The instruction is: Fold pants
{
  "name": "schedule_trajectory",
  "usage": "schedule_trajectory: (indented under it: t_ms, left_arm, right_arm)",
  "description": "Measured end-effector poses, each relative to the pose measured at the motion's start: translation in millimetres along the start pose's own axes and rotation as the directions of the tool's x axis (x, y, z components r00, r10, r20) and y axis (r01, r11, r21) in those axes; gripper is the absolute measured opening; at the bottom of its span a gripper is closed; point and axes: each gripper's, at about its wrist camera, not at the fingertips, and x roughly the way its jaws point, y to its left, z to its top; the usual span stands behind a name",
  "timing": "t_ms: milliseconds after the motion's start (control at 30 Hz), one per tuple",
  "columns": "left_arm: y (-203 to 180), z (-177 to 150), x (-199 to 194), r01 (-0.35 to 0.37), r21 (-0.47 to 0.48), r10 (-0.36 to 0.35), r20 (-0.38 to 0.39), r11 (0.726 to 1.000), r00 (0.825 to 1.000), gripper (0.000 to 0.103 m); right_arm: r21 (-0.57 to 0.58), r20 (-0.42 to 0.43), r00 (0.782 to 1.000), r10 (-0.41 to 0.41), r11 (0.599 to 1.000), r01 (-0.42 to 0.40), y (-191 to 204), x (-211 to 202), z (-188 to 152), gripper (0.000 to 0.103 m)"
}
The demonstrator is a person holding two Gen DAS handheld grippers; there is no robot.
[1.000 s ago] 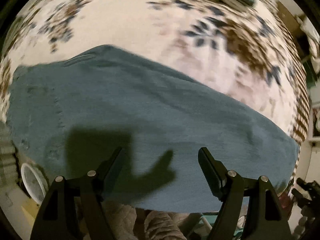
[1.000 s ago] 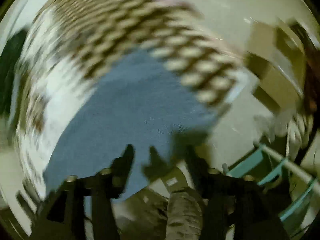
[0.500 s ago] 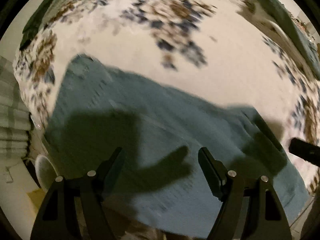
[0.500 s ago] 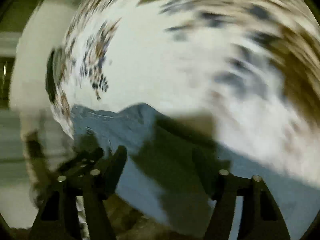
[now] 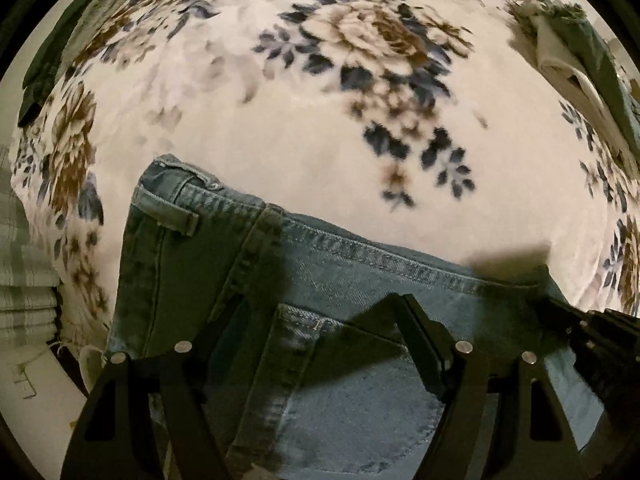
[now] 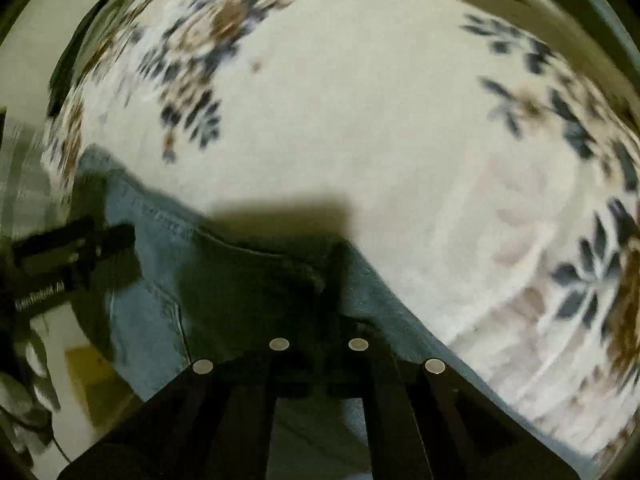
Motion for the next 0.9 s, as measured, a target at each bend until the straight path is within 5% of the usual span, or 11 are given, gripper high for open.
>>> schedule_trajectory:
  t_ms: [67, 233, 333, 367, 400, 467, 733, 800, 900]
  left_arm:
    - [-7.6, 26.3, -8.7, 0.004, 0.013, -0.004, 0.003, 1.000, 1.000, 0.074]
    - [-22.0, 33.6, -17.2, 0.009, 0.071, -0.010, 0.019, 0.997, 1.000, 0.074]
    - [-37.1, 36.8, -20.9, 0.028, 0.088, -0.030, 0.017, 0.996, 0.999, 0.074]
    - [-37.7, 42.2, -16.8, 0.035, 0.093, -0.037, 0.017, 0.995, 0.999, 0.074]
    - [-43.1, 43.1, -18.6, 0.044, 0.103, -0.046, 0.018, 0.994, 0.999, 0.074]
    - [-58.2, 45.6, -19.5, 0.072, 0.127, -0.074, 0.011, 0.989, 0.997, 0.074]
    - [-133.1, 61.4, 9.1, 0.029, 0.319, -0.028, -0.008, 0.947, 1.000, 0.074]
    - [-144.1, 65.4, 17.9, 0.002, 0.356, -0.002, 0.000, 0.934, 1.000, 0.074]
    - [-148.3, 74.5, 26.7, -0.030, 0.382, 0.023, 0.022, 0.924, 0.999, 0.074]
  right_arm:
    - [0.064, 0.033, 0.999, 0.000, 0.998, -0.002, -9.1, -9.7, -1.3, 0.001]
    - [0.170, 0.041, 0.999, -0.018, 0.985, 0.011, -31.0, -10.2, -2.5, 0.001]
    - [0.268, 0.027, 0.990, 0.139, 0.953, -0.141, -55.7, -11.7, -3.4, 0.006]
    - [0.289, 0.041, 0.988, 0.148, 0.945, -0.154, -66.7, -19.7, -7.6, 0.021]
    - [0.307, 0.051, 0.989, 0.137, 0.941, -0.146, -77.7, -27.5, -12.7, 0.046]
    - [0.344, 0.065, 0.990, 0.128, 0.928, -0.142, -114.5, -51.0, -33.2, 0.062]
    - [0.131, -0.078, 0.995, -0.059, 0.989, 0.069, -120.3, -43.2, -55.6, 0.059]
    - [0.070, -0.094, 0.990, -0.108, 0.991, 0.115, -118.3, -34.0, -61.2, 0.027]
    - [0.026, -0.063, 0.981, -0.181, 0.983, 0.183, -123.3, -34.4, -71.1, 0.007]
